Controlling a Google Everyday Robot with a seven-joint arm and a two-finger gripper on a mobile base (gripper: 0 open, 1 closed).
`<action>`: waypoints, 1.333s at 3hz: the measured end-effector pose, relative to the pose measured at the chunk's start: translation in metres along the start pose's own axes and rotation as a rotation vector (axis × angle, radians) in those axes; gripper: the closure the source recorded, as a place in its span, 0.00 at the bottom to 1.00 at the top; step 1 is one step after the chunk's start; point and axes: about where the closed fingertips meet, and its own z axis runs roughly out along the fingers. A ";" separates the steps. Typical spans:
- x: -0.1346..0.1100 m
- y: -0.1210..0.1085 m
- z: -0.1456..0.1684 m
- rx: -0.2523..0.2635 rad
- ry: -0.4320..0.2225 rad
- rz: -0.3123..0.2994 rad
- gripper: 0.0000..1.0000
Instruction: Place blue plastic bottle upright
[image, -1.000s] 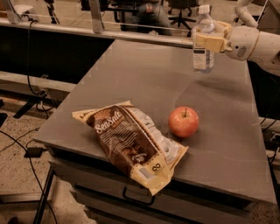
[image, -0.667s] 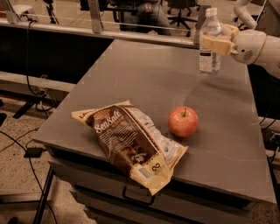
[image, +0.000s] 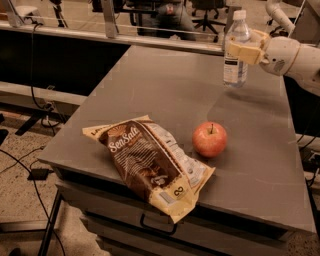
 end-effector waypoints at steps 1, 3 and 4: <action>0.002 0.001 -0.002 -0.053 -0.152 0.080 1.00; -0.008 -0.003 -0.018 -0.108 -0.271 0.073 1.00; -0.011 -0.006 -0.025 -0.111 -0.275 0.048 1.00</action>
Offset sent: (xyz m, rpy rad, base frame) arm -0.0059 -0.0352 0.0062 0.3172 -0.0923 0.1745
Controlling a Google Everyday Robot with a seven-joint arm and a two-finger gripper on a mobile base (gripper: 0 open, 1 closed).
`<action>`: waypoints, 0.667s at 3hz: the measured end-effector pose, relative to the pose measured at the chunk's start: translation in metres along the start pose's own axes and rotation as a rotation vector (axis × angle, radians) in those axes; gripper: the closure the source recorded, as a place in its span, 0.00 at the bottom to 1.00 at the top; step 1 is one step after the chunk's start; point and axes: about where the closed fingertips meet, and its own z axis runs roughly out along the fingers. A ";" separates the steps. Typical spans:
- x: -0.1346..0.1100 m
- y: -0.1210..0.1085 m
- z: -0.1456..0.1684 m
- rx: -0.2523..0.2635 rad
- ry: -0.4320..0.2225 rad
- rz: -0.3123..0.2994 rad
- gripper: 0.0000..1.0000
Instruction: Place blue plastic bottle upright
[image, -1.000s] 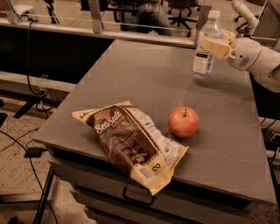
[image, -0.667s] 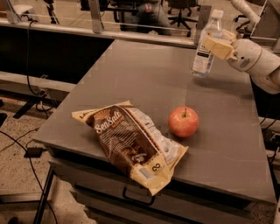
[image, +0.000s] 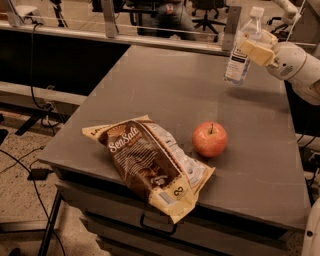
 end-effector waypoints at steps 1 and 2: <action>-0.003 0.002 -0.005 -0.011 0.006 -0.018 1.00; -0.011 0.008 -0.016 -0.002 0.013 -0.036 1.00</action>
Offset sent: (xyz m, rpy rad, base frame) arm -0.0514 -0.0277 -0.0083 -0.0402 -0.0128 -0.0424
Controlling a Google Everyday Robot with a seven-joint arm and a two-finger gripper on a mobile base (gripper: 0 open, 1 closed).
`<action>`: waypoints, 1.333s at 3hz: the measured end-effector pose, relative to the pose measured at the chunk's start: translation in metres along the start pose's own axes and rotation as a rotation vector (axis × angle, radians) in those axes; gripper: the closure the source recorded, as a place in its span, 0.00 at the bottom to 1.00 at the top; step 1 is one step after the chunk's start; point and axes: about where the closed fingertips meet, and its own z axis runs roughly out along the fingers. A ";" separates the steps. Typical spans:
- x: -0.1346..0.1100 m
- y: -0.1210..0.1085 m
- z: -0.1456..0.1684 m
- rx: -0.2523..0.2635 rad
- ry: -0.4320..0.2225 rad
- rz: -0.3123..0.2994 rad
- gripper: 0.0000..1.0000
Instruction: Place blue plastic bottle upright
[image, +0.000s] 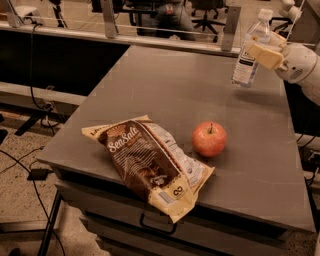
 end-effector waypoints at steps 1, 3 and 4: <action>-0.002 0.016 -0.012 0.011 0.023 0.007 1.00; 0.009 0.058 -0.016 0.005 0.018 -0.013 1.00; 0.015 0.070 -0.018 -0.002 0.005 -0.122 1.00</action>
Offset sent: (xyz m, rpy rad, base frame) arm -0.0773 0.0086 -0.0315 -0.0270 0.0575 -0.0374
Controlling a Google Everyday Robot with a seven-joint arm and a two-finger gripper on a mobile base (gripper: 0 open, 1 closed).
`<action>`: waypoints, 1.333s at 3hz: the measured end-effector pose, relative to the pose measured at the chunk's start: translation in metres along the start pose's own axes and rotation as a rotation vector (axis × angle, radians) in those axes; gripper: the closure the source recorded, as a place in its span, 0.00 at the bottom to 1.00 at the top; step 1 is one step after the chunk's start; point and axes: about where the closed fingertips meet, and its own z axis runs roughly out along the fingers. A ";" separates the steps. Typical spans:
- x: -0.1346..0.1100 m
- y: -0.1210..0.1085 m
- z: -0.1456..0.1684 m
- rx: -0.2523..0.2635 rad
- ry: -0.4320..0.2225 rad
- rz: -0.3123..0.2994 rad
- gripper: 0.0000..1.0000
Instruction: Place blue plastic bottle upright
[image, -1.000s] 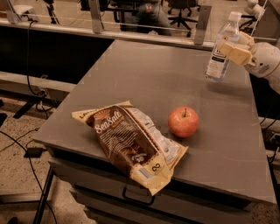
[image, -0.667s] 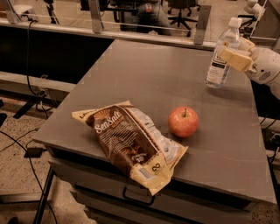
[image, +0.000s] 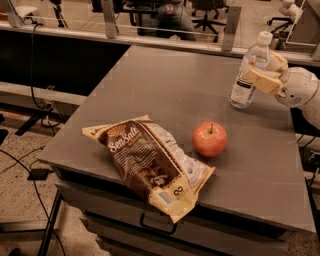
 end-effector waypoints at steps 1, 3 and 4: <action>0.000 0.005 -0.003 -0.007 0.029 -0.093 0.87; 0.008 0.008 -0.010 -0.045 0.099 -0.028 0.41; 0.013 0.010 -0.012 -0.057 0.100 0.039 0.17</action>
Offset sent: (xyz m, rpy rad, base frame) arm -0.0087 -0.0148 -0.0165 -0.1554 0.0042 -0.0177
